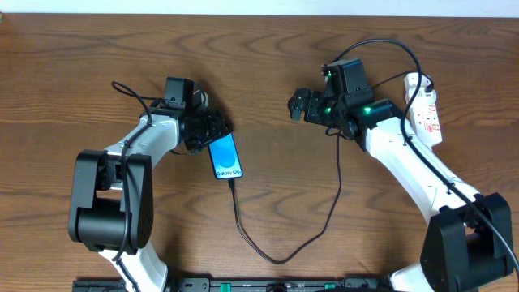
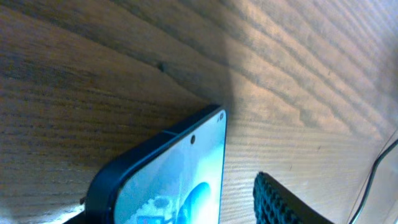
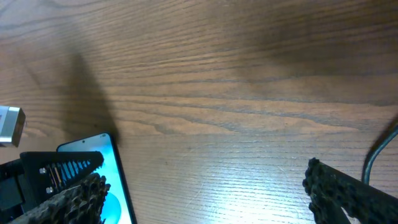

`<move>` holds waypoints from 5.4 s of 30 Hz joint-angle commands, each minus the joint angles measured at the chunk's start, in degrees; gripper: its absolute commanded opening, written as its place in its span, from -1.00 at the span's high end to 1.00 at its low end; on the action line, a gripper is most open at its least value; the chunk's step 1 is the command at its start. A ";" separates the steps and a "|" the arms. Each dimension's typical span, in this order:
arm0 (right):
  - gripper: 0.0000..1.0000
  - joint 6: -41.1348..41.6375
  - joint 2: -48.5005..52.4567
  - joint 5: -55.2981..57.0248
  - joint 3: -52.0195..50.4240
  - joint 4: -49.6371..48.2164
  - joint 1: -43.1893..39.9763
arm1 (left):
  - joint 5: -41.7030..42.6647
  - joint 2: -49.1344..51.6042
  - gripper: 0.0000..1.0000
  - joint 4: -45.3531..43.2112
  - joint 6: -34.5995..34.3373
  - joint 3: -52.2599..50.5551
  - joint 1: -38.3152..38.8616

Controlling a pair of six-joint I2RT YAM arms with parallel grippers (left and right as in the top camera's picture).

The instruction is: Plug charger to phone and switch on socket

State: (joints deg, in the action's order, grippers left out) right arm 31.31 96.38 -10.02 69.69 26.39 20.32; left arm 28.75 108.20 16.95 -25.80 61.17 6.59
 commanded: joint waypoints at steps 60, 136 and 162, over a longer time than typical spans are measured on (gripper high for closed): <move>-0.99 -0.72 -0.26 1.11 0.37 0.02 0.42 | -27.21 -25.14 -0.96 24.35 20.04 1.77 3.23; -0.99 -44.24 17.70 -22.71 33.68 32.26 -46.10 | -34.38 -38.53 -0.96 26.75 20.20 1.75 10.54; -0.99 -44.24 27.56 -21.42 32.81 27.96 -45.99 | -34.38 -38.53 -0.96 26.75 20.20 1.75 10.54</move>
State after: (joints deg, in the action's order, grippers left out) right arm -11.77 123.37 -31.20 102.48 55.24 -25.96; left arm -4.86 69.67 43.53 -6.11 62.92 16.99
